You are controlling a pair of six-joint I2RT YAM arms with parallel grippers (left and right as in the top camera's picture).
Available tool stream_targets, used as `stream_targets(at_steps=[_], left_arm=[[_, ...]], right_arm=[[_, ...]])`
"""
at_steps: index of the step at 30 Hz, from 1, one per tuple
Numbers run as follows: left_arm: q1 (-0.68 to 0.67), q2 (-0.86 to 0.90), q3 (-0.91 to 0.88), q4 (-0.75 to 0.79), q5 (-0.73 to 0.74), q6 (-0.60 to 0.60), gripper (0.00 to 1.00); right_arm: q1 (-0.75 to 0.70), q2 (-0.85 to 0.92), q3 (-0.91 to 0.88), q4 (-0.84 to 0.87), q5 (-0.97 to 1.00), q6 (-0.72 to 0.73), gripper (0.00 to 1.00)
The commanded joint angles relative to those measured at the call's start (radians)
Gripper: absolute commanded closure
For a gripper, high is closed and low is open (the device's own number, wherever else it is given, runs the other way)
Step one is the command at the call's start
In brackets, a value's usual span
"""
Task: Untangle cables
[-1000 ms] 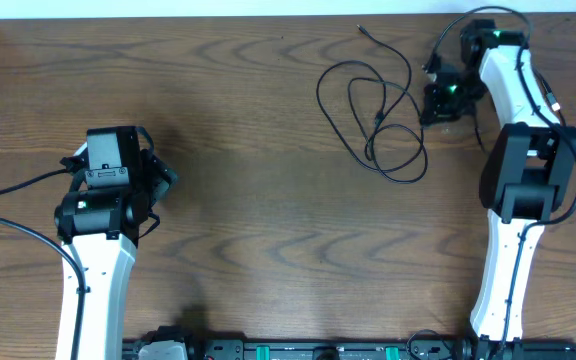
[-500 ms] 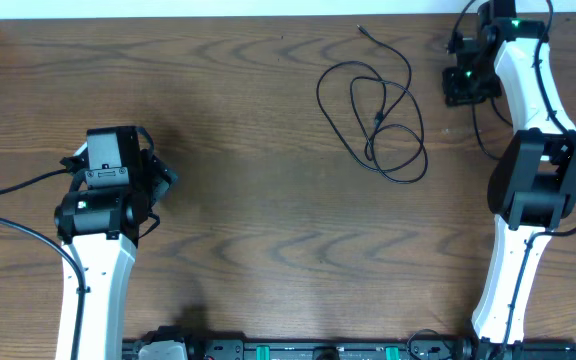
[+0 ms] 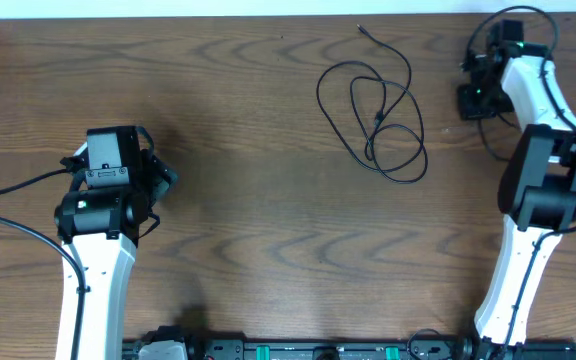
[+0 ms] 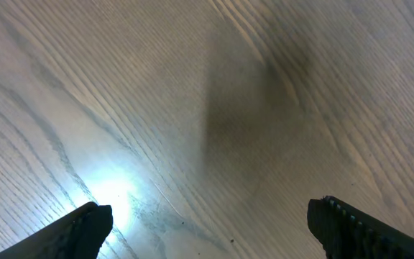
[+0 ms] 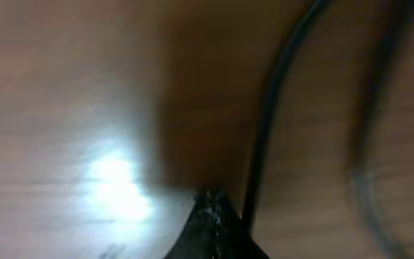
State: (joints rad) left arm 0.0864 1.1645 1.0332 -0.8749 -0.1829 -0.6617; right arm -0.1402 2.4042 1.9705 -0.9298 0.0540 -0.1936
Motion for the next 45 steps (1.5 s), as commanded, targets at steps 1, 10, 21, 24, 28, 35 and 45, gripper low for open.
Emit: stream_targets(at_steps=[1, 10, 21, 24, 28, 35, 45], left_arm=[[0.005, 0.005, 0.016, -0.003, -0.013, -0.01, 0.06], [0.005, 0.005, 0.016, -0.003, -0.013, -0.01, 0.06], [0.005, 0.005, 0.016, -0.003, -0.013, -0.01, 0.06], [0.005, 0.005, 0.016, -0.003, -0.013, -0.01, 0.06], [0.005, 0.005, 0.016, -0.003, -0.013, -0.01, 0.06], [0.005, 0.005, 0.016, -0.003, -0.013, -0.01, 0.06], [0.005, 0.005, 0.016, -0.003, -0.013, -0.01, 0.06]], right_arm=[[-0.052, 0.005, -0.083, 0.092, 0.079, -0.068, 0.99], [-0.172, 0.005, -0.203, 0.444, 0.079, -0.292, 0.99], [-0.23, -0.06, -0.201, 0.502, 0.074, -0.309, 0.99], [-0.202, -0.157, -0.201, 0.491, 0.061, -0.309, 0.99], [-0.165, -0.277, -0.201, 0.479, 0.011, -0.269, 0.99], [-0.102, -0.472, -0.201, 0.236, -0.094, -0.039, 0.99], [0.018, -0.496, -0.201, -0.003, -0.525, 0.066, 0.99]])
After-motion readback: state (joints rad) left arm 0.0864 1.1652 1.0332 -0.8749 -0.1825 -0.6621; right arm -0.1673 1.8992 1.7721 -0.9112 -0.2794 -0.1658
